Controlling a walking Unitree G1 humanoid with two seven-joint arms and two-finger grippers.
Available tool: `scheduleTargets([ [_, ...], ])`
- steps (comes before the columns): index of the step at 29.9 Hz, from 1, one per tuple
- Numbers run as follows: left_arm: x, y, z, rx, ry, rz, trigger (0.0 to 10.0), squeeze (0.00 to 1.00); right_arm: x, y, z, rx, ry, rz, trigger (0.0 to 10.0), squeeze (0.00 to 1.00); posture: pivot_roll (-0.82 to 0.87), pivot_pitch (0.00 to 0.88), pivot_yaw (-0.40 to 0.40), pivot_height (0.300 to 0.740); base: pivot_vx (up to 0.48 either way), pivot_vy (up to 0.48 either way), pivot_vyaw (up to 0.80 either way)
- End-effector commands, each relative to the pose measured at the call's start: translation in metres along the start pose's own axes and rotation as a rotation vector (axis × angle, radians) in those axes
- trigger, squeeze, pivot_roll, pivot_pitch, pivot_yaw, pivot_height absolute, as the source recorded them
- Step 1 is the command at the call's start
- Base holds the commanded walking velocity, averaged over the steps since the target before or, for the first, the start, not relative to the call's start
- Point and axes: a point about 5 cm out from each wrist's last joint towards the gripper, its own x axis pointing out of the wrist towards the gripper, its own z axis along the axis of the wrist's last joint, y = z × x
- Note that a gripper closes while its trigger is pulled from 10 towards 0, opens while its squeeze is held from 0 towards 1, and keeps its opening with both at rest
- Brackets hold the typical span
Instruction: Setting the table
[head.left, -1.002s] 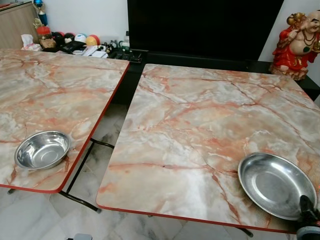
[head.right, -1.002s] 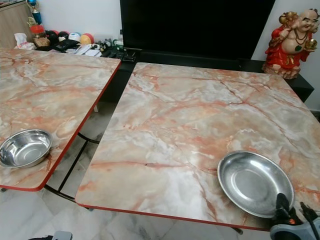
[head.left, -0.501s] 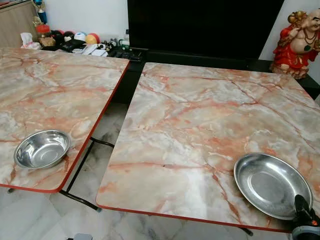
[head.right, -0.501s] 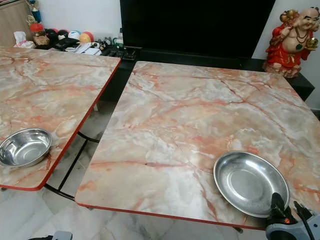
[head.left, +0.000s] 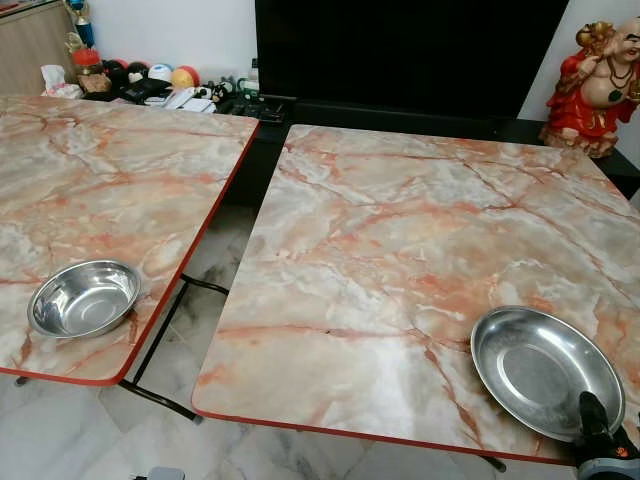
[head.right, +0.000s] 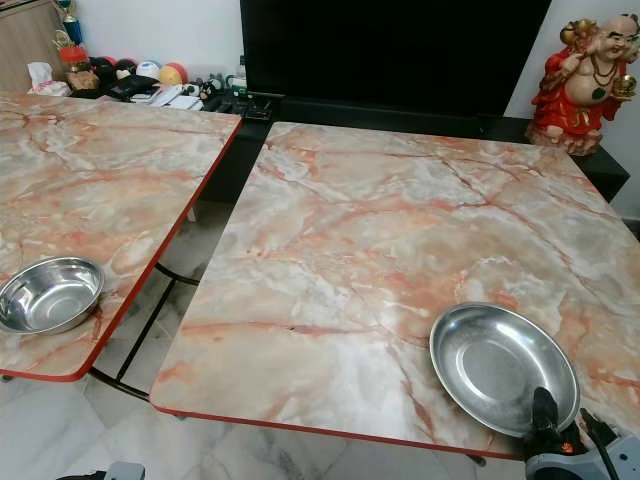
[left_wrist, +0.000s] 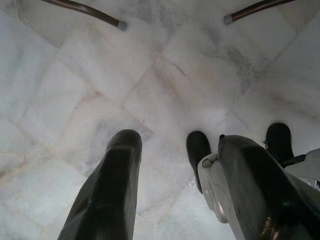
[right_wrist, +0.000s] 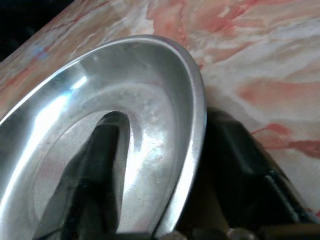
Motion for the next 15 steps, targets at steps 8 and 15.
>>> scheduleTargets([
  [8, -0.001, -0.003, -0.006, 0.016, 0.023, -0.013, 10.0, 0.0, -0.004, 0.0, 0.012, 0.028, -0.088, -0.029, 10.0, 0.0, -0.05, 0.09, -0.064, 0.74, 0.0, 0.0, 0.0],
  [15, -0.001, -0.004, -0.006, 0.013, 0.023, -0.017, 10.0, 0.0, -0.009, 0.008, 0.024, 0.026, -0.17, -0.025, 10.0, 0.0, -0.05, 0.091, -0.066, 0.74, 0.0, 0.0, 0.0],
])
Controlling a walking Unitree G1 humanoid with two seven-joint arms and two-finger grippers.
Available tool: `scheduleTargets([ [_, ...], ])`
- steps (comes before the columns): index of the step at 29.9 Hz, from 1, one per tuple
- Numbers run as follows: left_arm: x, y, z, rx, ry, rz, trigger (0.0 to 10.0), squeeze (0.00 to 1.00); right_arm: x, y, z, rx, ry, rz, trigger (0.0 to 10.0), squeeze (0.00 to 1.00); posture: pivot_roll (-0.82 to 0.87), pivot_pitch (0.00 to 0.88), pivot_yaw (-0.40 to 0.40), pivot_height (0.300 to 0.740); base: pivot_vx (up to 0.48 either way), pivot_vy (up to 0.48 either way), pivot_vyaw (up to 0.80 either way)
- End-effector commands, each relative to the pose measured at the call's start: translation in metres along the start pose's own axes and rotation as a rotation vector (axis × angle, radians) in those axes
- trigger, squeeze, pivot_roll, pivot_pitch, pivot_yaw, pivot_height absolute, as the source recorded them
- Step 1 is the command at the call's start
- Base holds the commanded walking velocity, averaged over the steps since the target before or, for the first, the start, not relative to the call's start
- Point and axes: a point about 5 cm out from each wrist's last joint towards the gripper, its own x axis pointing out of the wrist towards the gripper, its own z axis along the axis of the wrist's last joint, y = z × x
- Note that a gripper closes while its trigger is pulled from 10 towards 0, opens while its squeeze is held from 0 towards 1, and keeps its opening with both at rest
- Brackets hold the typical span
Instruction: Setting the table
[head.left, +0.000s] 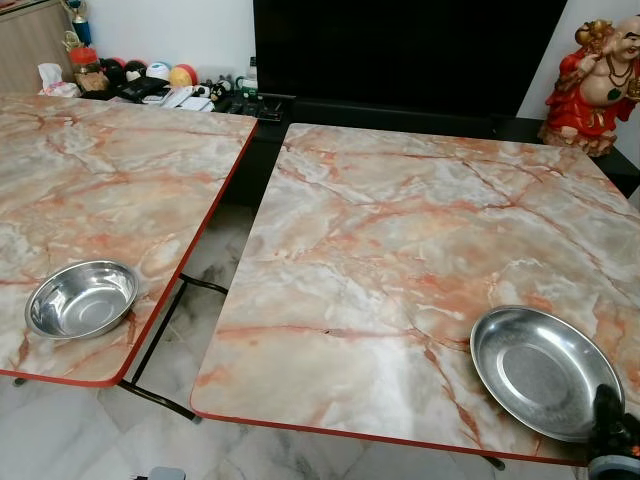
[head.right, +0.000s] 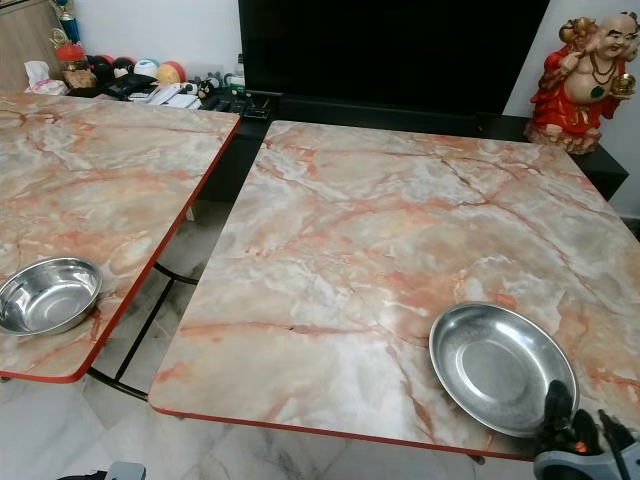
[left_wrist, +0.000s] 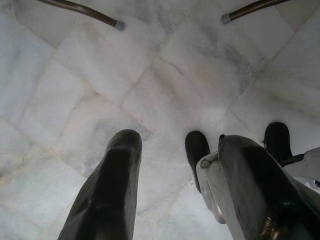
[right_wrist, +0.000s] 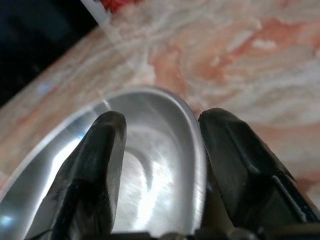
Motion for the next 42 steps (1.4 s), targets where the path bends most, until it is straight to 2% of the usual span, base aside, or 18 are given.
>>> scheduleTargets([
  [1, -0.001, -0.003, -0.006, 0.014, 0.023, -0.014, 10.0, 0.0, -0.003, -0.002, 0.007, -0.015, -0.036, -0.018, 10.0, 0.0, -0.05, 0.091, -0.066, 0.74, 0.0, 0.0, 0.0],
  [5, -0.001, -0.004, -0.007, 0.014, 0.024, -0.016, 10.0, 0.0, -0.002, -0.001, 0.017, -0.07, -0.09, -0.038, 10.0, 0.0, -0.06, 0.092, -0.065, 0.74, 0.0, 0.0, 0.0],
  [9, -0.001, -0.001, -0.005, 0.003, 0.014, -0.005, 10.0, 0.0, 0.008, 0.021, 0.029, -0.19, -0.119, 0.046, 10.0, 0.0, -0.06, 0.088, -0.06, 0.74, 0.0, 0.0, 0.0],
  [10, -0.001, 0.003, -0.004, -0.015, 0.013, 0.011, 10.0, 0.0, 0.012, 0.033, 0.031, -0.259, -0.126, 0.104, 10.0, 0.0, -0.06, 0.087, -0.058, 0.74, 0.0, 0.0, 0.0],
  [12, -0.002, 0.005, -0.004, -0.022, 0.014, 0.018, 10.0, 0.0, 0.015, 0.039, 0.033, -0.28, -0.131, 0.132, 10.0, 0.0, -0.06, 0.082, -0.059, 0.74, 0.0, 0.0, 0.0],
  [13, -0.002, 0.008, -0.004, -0.019, 0.015, 0.025, 10.0, 0.0, 0.019, 0.049, 0.036, -0.316, -0.134, 0.177, 10.0, 0.0, -0.06, 0.082, -0.059, 0.74, 0.0, 0.0, 0.0],
  [15, -0.002, 0.009, -0.003, -0.007, 0.014, 0.027, 10.0, 0.0, 0.023, 0.057, 0.038, -0.351, -0.136, 0.211, 10.0, 0.0, -0.05, 0.071, -0.064, 0.74, 0.0, 0.0, 0.0],
  [19, -0.002, 0.014, -0.002, 0.001, 0.014, 0.047, 10.0, 0.0, 0.028, 0.071, 0.034, -0.466, -0.112, 0.298, 10.0, 0.0, -0.05, 0.058, -0.069, 0.74, 0.0, 0.0, 0.0],
  [21, -0.003, 0.02, -0.002, -0.004, 0.006, 0.075, 10.0, 0.0, 0.03, 0.076, 0.022, -0.537, -0.079, 0.341, 10.0, 0.0, -0.04, 0.049, -0.068, 0.74, 0.0, 0.0, 0.0],
  [28, -0.005, 0.027, -0.005, -0.06, 0.014, 0.108, 10.0, 0.0, 0.03, 0.089, 0.007, -0.56, -0.04, 0.4, 10.0, 0.0, -0.04, 0.027, -0.058, 0.74, 0.0, 0.0, 0.0],
  [30, -0.005, 0.026, -0.007, -0.054, 0.03, 0.1, 10.0, 0.0, 0.03, 0.092, 0.003, -0.578, -0.035, 0.418, 10.0, 0.0, -0.03, 0.017, -0.054, 0.74, 0.0, 0.0, 0.0],
  [34, -0.004, 0.022, -0.006, -0.058, 0.033, 0.088, 10.0, 0.0, 0.028, 0.088, 0.0, -0.564, -0.033, 0.412, 10.0, 0.0, -0.02, 0.006, -0.05, 0.74, 0.0, 0.062, 0.0],
  [42, -0.003, 0.018, -0.006, -0.027, 0.038, 0.061, 10.0, 0.0, 0.026, 0.09, -0.005, -0.563, -0.027, 0.421, 10.0, 0.0, -0.01, 0.0, -0.043, 0.74, 0.0, 0.48, 0.0],
])
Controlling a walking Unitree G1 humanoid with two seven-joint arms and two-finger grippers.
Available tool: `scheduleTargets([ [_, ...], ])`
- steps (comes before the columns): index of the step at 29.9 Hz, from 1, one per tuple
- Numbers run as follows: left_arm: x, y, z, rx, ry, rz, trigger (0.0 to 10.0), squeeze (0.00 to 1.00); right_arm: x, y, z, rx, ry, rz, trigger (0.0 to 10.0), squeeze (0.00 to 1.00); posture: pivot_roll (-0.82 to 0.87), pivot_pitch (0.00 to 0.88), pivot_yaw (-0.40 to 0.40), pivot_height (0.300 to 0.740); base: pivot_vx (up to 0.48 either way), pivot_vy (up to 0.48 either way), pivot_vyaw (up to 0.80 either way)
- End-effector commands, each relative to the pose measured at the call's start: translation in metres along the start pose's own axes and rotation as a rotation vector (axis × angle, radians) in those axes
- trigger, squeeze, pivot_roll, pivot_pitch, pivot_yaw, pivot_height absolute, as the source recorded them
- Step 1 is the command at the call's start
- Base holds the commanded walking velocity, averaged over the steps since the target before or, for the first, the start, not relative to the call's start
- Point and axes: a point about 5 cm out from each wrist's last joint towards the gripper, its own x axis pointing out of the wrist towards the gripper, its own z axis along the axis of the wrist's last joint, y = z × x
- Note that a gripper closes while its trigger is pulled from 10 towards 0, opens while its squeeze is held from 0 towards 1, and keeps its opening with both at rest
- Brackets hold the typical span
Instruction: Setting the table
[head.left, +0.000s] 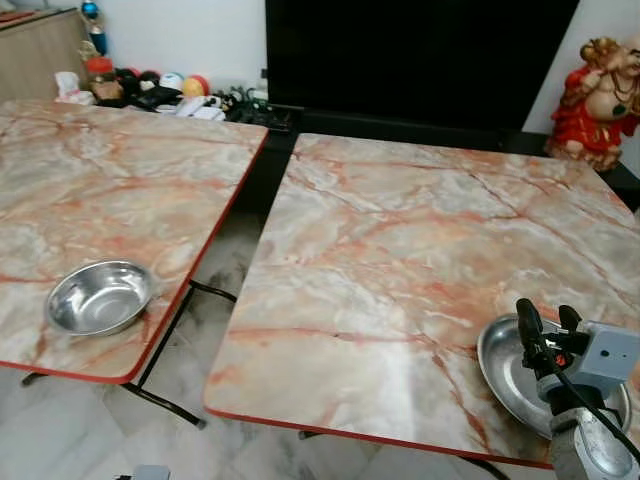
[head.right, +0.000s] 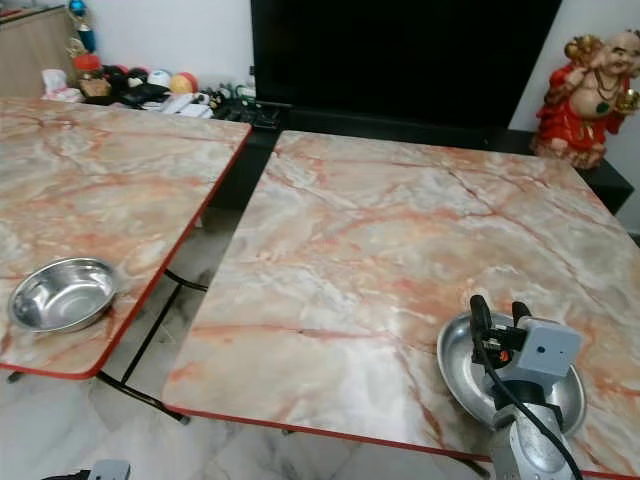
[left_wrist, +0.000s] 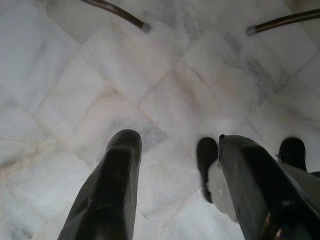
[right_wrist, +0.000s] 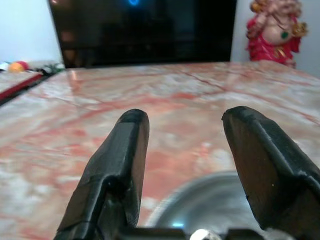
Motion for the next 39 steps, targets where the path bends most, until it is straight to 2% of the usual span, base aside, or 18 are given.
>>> scheduleTargets([
  [1, -0.002, 0.003, -0.006, 0.007, 0.026, 0.002, 10.0, 0.0, 0.0, 0.004, -0.004, -0.001, 0.008, 0.008, 10.0, 0.0, -0.01, 0.0, -0.042, 0.74, 0.0, 0.48, 0.0],
  [12, -0.001, 0.005, -0.003, 0.02, 0.02, -0.004, 10.0, 0.0, 0.0, 0.015, -0.005, 0.03, -0.001, 0.021, 10.0, 0.0, -0.01, 0.0, -0.036, 0.74, 0.0, 0.48, 0.0],
  [39, -0.002, 0.004, -0.006, -0.022, 0.021, 0.01, 10.0, 0.0, 0.004, 0.023, -0.006, 0.054, 0.002, 0.03, 10.0, 0.0, 0.0, 0.06, -0.048, 0.74, 0.0, 0.439, 0.0],
])
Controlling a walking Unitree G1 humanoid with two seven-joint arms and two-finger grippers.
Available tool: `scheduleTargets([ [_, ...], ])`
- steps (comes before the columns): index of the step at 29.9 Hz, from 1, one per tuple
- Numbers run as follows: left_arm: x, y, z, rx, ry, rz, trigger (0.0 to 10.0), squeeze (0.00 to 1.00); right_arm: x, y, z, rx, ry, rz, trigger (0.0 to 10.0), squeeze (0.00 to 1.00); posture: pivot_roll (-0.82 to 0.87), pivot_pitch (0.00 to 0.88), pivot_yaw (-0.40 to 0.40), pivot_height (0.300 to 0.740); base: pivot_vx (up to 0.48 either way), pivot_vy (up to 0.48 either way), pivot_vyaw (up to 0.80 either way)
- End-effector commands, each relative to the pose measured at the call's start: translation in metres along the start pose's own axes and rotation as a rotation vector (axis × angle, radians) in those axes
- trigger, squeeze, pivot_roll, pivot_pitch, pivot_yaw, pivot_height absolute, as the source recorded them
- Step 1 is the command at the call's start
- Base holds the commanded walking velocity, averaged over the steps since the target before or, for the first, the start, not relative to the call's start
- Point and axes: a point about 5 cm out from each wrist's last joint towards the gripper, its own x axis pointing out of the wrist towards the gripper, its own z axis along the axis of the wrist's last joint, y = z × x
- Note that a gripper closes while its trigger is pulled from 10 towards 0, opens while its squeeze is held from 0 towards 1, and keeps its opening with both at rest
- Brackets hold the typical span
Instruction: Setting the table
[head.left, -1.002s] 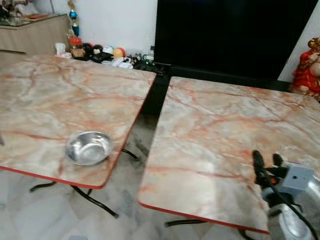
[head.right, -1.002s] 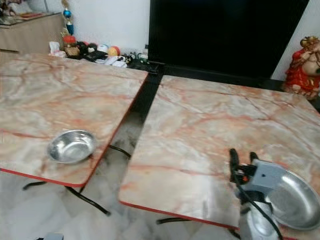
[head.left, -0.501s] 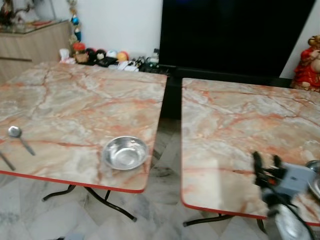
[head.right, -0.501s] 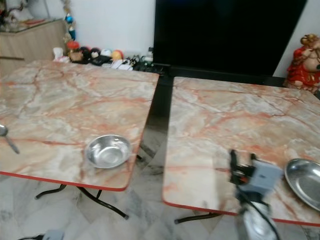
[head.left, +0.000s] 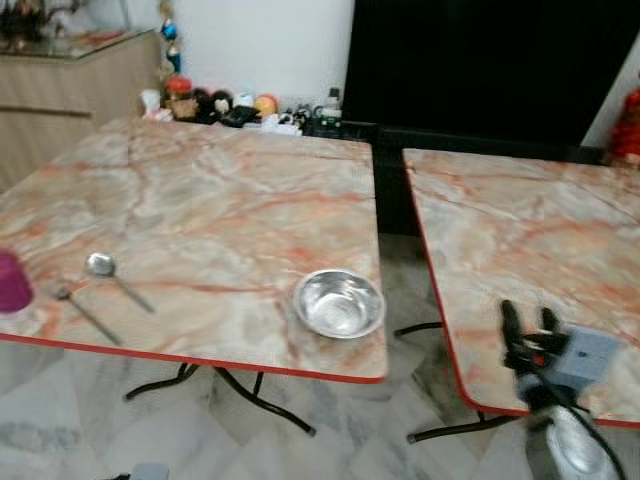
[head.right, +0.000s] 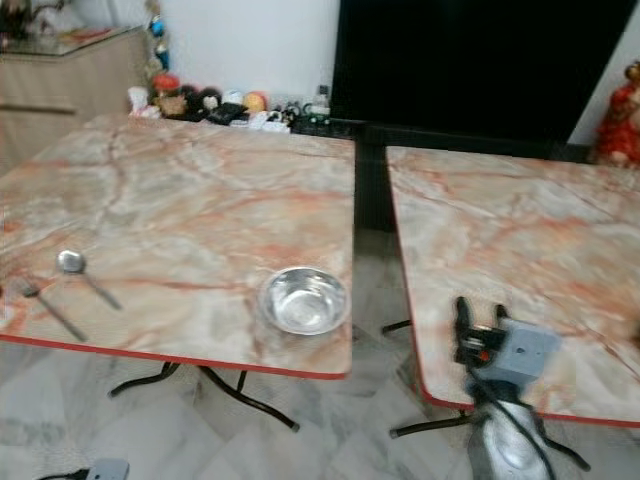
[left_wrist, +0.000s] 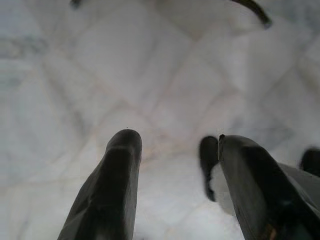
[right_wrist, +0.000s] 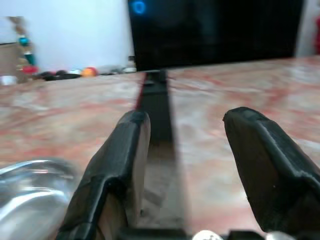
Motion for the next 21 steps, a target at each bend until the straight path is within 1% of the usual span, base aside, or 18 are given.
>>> scheduleTargets([
  [1, 0.0, -0.0066, -0.0037, -0.021, 0.013, -0.01, 10.0, 0.0, -0.0015, -0.0094, 0.0018, -0.018, 0.0, -0.027, 10.0, 0.0, 0.0, 0.06, -0.048, 0.74, 0.0, 0.304, 0.0],
  [8, 0.0, -0.0071, -0.004, -0.013, 0.014, -0.007, 10.0, 0.0, -0.0011, -0.0092, 0.0016, -0.017, 0.003, -0.024, 10.0, 0.0, 0.0, 0.062, -0.052, 0.74, 0.0, 0.0, 0.0],
  [21, 0.0, -0.0084, -0.0029, -0.028, 0.0, -0.011, 10.0, 0.0, -0.0005, -0.0065, -0.0008, -0.013, 0.011, -0.014, 10.0, 0.0, 0.0, 0.062, -0.056, 0.74, 0.0, 0.0, 0.0],
])
